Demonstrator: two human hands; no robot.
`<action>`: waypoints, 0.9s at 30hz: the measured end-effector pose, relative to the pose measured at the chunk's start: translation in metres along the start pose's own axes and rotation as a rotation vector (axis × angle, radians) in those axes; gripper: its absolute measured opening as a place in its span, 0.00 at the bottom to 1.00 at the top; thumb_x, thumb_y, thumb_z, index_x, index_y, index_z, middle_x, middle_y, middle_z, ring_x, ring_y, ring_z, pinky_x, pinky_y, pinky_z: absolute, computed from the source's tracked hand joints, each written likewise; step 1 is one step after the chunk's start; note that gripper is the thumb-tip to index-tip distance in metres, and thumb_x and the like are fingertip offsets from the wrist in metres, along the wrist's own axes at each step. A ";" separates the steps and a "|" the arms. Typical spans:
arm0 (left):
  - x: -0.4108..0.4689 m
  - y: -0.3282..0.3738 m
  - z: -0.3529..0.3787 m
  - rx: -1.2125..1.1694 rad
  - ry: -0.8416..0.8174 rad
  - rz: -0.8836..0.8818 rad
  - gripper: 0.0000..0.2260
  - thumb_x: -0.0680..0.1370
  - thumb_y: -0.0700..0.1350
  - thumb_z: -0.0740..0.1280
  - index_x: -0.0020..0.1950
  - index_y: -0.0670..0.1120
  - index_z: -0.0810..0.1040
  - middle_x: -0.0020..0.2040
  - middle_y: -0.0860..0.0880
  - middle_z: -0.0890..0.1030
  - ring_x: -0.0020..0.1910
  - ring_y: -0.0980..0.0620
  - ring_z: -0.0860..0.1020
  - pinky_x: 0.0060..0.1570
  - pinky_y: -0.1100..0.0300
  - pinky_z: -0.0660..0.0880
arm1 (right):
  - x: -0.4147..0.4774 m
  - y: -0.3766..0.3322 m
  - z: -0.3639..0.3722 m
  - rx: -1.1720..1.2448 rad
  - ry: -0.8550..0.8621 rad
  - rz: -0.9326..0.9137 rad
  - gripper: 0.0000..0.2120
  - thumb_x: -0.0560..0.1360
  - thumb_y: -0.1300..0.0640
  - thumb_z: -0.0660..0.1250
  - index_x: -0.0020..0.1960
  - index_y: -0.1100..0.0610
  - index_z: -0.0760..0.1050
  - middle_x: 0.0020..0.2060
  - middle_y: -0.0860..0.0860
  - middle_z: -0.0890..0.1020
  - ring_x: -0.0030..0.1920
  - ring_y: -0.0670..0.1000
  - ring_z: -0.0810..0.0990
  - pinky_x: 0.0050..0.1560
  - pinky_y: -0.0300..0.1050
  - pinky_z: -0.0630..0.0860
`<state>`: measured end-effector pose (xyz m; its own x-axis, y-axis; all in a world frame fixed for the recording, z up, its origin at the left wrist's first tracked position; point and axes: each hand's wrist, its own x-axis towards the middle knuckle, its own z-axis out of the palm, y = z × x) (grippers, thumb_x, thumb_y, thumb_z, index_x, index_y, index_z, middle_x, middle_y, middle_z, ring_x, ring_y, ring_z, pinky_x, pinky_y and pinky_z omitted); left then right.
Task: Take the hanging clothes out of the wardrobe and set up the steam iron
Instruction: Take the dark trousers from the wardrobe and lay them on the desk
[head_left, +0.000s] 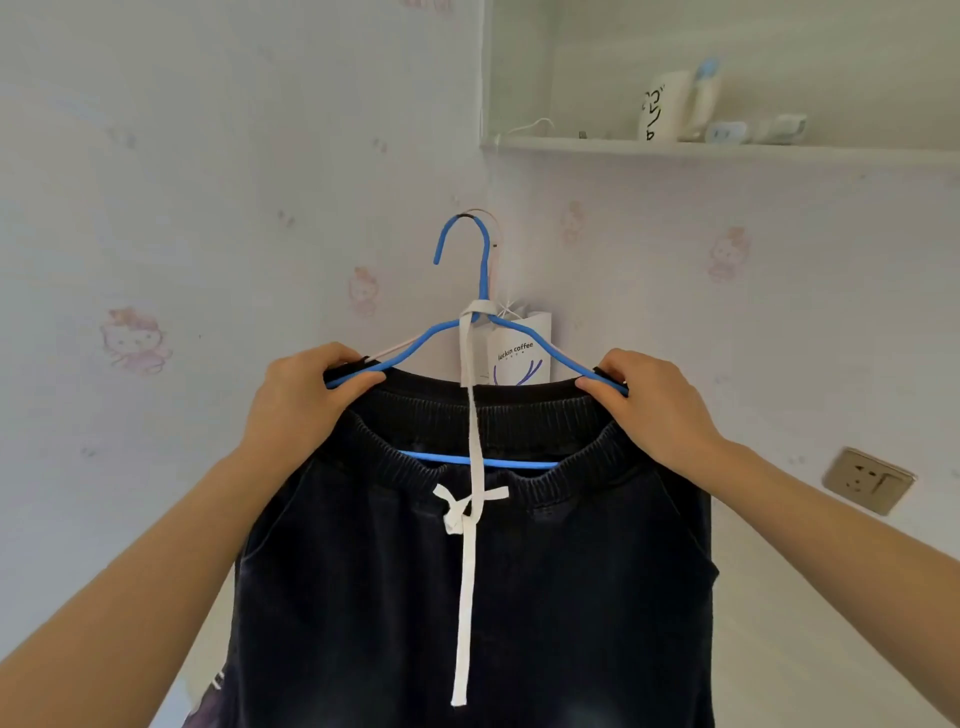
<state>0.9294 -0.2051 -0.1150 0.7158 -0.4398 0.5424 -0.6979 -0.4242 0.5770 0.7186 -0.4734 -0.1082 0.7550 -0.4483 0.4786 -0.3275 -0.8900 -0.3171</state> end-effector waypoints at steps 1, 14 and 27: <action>0.005 -0.006 0.009 0.008 -0.010 -0.011 0.09 0.73 0.53 0.72 0.48 0.51 0.82 0.42 0.55 0.82 0.44 0.54 0.80 0.47 0.56 0.77 | 0.006 0.007 0.010 0.002 -0.017 0.011 0.14 0.77 0.42 0.62 0.43 0.52 0.73 0.36 0.46 0.75 0.36 0.48 0.73 0.32 0.42 0.67; 0.055 -0.112 0.137 0.142 -0.279 -0.181 0.19 0.69 0.65 0.69 0.35 0.49 0.76 0.28 0.50 0.76 0.31 0.49 0.75 0.30 0.56 0.69 | 0.060 0.070 0.143 -0.113 -0.230 0.189 0.12 0.78 0.41 0.58 0.45 0.48 0.67 0.32 0.44 0.72 0.33 0.45 0.71 0.29 0.38 0.61; 0.037 -0.220 0.198 -0.231 -0.668 -0.490 0.04 0.76 0.49 0.70 0.42 0.50 0.80 0.31 0.54 0.80 0.34 0.55 0.78 0.34 0.66 0.72 | 0.077 0.115 0.264 -0.010 -0.333 0.303 0.13 0.77 0.44 0.62 0.43 0.54 0.71 0.31 0.45 0.71 0.31 0.44 0.70 0.29 0.40 0.61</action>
<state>1.1044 -0.2849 -0.3424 0.7203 -0.6538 -0.2318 -0.2396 -0.5481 0.8014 0.8893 -0.5890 -0.3240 0.7651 -0.6395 0.0753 -0.5665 -0.7240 -0.3936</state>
